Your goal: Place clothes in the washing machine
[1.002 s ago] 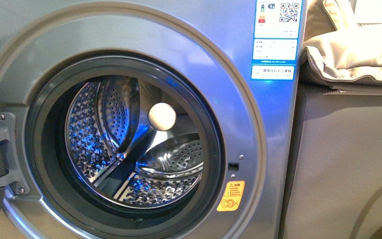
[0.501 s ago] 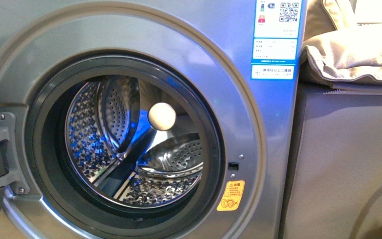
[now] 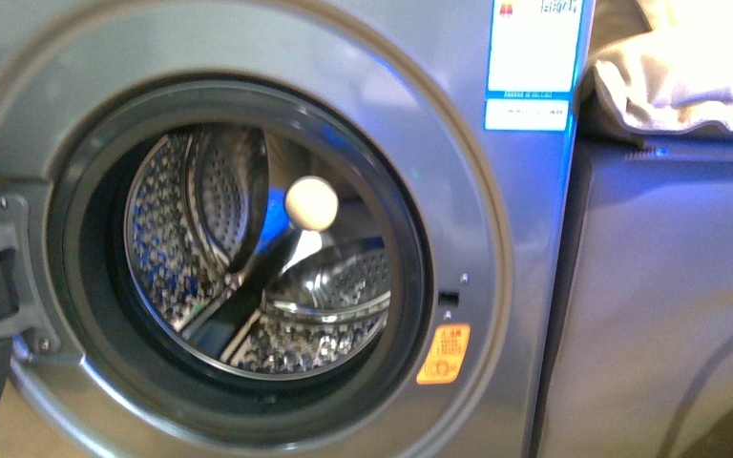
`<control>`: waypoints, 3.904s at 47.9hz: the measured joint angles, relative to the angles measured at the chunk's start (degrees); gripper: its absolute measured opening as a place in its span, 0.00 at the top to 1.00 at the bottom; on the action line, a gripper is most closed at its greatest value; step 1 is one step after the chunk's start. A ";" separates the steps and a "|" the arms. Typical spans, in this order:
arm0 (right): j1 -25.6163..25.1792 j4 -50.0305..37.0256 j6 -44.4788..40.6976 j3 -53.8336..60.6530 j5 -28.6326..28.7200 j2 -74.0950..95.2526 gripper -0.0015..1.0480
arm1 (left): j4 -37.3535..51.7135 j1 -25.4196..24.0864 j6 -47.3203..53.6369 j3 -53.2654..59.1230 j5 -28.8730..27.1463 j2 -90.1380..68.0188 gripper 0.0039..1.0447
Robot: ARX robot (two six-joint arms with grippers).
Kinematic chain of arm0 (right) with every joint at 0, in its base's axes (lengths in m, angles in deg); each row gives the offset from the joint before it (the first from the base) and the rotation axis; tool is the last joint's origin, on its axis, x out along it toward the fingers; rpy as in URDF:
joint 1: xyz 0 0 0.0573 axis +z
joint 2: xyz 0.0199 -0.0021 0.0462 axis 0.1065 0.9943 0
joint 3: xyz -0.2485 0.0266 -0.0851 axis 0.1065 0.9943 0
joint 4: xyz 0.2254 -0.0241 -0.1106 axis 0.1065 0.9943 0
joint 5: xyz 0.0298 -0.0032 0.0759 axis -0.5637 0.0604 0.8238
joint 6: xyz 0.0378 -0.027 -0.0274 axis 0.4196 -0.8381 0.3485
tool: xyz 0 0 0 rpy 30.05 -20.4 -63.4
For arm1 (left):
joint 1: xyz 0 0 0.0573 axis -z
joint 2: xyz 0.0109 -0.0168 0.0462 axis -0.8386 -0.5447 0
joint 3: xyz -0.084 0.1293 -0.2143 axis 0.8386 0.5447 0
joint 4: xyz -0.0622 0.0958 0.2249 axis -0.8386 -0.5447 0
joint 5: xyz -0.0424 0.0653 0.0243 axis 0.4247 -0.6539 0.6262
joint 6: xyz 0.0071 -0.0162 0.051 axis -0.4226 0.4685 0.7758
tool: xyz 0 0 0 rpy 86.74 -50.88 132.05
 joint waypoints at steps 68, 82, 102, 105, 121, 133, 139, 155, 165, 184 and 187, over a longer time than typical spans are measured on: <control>2.99 -7.50 4.61 -18.75 -3.21 43.17 0.07 | 0.00 0.00 0.00 0.00 0.00 0.00 0.06; 2.27 -7.74 4.55 -19.21 -3.19 43.76 0.12 | 0.00 0.00 0.00 0.00 0.00 0.00 0.06; 2.16 -12.68 7.26 -12.72 -1.40 38.82 0.66 | 0.00 0.00 0.00 0.00 0.00 0.00 0.06; 2.32 -14.10 7.58 -9.70 0.00 35.04 0.78 | 0.00 0.00 0.00 0.00 0.00 0.00 0.06; 0.07 -19.71 5.46 3.48 5.55 12.74 0.89 | 0.00 0.00 0.00 0.00 0.02 0.00 0.06; -2.36 -21.07 4.90 12.85 12.92 -8.70 0.89 | 0.00 0.00 0.00 0.00 0.00 0.00 0.06; -2.51 -21.11 5.01 14.88 15.93 -17.20 0.89 | 0.00 0.00 0.00 0.00 0.00 0.00 0.06; -3.28 -21.59 8.72 13.33 23.12 -41.55 0.89 | 0.00 0.00 0.00 0.00 0.00 0.00 0.06; -3.21 -22.29 12.81 7.65 25.59 -48.78 0.89 | 0.00 0.00 0.00 0.00 0.00 0.00 0.06; 10.67 -28.39 22.64 -13.92 25.33 -54.49 0.89 | 0.00 0.00 0.00 0.00 0.00 0.00 0.06; 14.86 -27.08 23.23 -17.25 25.35 -55.10 0.89 | 0.00 0.00 0.00 0.00 0.00 0.00 0.06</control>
